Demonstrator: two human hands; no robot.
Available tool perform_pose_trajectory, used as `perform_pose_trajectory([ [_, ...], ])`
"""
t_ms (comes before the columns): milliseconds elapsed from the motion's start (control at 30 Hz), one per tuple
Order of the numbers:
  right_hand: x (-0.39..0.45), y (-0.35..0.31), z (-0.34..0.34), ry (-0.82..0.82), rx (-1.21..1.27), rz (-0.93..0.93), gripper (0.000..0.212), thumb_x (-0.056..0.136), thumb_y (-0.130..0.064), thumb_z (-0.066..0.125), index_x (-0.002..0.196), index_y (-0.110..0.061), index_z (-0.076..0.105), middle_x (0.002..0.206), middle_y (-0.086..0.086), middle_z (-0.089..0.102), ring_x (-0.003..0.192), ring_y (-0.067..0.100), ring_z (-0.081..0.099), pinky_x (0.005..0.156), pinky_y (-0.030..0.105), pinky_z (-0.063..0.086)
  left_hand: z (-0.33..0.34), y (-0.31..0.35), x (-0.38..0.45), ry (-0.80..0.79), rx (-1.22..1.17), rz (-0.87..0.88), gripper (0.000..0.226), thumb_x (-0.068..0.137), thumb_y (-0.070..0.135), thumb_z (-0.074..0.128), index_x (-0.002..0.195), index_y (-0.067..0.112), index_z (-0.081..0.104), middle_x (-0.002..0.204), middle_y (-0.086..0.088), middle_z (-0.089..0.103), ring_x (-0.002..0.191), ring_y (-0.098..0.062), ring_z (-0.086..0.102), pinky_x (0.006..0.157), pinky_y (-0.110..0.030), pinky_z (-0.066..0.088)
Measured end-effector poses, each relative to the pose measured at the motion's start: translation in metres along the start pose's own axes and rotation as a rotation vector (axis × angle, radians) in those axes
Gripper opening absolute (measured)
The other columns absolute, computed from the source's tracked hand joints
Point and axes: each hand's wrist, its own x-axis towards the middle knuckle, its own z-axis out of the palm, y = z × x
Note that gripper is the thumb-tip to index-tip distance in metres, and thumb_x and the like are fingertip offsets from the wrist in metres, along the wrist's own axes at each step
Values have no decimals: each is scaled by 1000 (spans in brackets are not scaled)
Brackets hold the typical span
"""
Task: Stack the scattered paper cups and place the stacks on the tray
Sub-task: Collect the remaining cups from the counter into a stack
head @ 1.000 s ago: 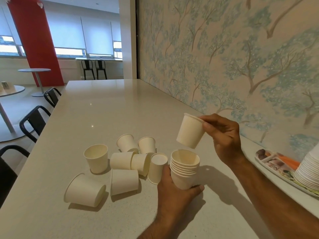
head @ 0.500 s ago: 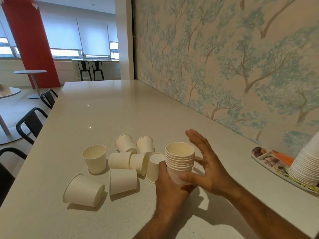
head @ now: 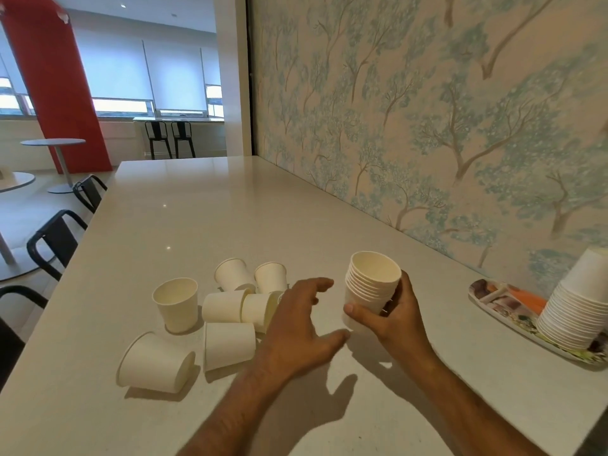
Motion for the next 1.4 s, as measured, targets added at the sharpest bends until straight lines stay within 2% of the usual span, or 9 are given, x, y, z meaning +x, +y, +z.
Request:
perform_pose_trajectory([
  [167, -3, 26, 5, 15, -55, 125, 81, 63, -23, 92, 122, -47, 42, 111, -25, 59, 105, 3, 59, 78, 19, 52, -33, -12, 16, 18, 184, 79, 57, 76, 45, 77, 127, 34, 54, 122, 16, 59, 116, -8, 48, 100, -33, 43],
  [300, -3, 36, 7, -34, -162, 121, 85, 61, -25, 93, 128, -35, 41, 119, -20, 57, 109, 9, 59, 88, 31, 54, -42, -24, 31, -172, 582, 3, 67, 79, 60, 61, 140, 38, 40, 142, 12, 51, 140, -19, 27, 115, -46, 20],
  [400, -5, 38, 10, -62, -197, 115, 86, 59, -30, 93, 127, -39, 40, 118, -24, 57, 107, 2, 59, 83, 21, 53, -38, -33, 37, -286, 741, -16, 70, 82, 64, 53, 144, 38, 33, 144, 9, 52, 145, -24, 20, 117, -52, 7],
  [600, -7, 40, 12, -53, -208, 121, 87, 61, -33, 92, 127, -42, 37, 116, -29, 54, 104, -5, 57, 75, 11, 50, -32, -31, 45, -270, 799, 22, 63, 83, 57, 59, 141, 37, 41, 137, 8, 56, 134, -22, 35, 113, -50, 20],
  [767, -7, 40, 12, -45, -221, 118, 86, 60, -32, 92, 127, -41, 38, 116, -27, 56, 104, -4, 59, 75, 12, 52, -44, -9, 54, 89, 441, 69, 59, 72, 56, 75, 121, 30, 55, 111, 8, 65, 98, -14, 56, 83, -30, 47],
  [933, -11, 35, 14, -40, -228, 120, 84, 60, -30, 93, 124, -43, 39, 110, -28, 58, 99, -13, 58, 72, 12, 53, -43, 9, 54, 385, -39, -54, 65, 58, 53, 87, 106, 29, 50, 91, 19, 56, 72, -2, 63, 55, -14, 51],
  [1067, -14, 30, 17, -63, -202, 114, 80, 61, -21, 93, 115, -51, 42, 105, -35, 62, 98, -14, 59, 69, 9, 52, -14, 11, 44, 280, -451, -166, 80, 65, 38, 90, 133, 34, 49, 106, 11, 59, 84, -5, 66, 68, -21, 57],
  [1200, -19, 25, 25, -95, -186, 130, 83, 63, -20, 92, 122, -47, 40, 108, -26, 62, 99, -11, 61, 66, 8, 51, 15, 10, 34, 212, -517, -164, 64, 71, 53, 77, 128, 32, 59, 121, 9, 64, 103, -5, 64, 83, -27, 57],
  [1400, -22, 20, 31, -77, -177, 133, 84, 67, -26, 90, 129, -44, 37, 112, -32, 55, 97, 0, 62, 65, 6, 50, 33, 7, 21, 162, -565, -198, 72, 72, 58, 69, 136, 31, 51, 133, 10, 58, 117, -13, 59, 97, -38, 54],
])
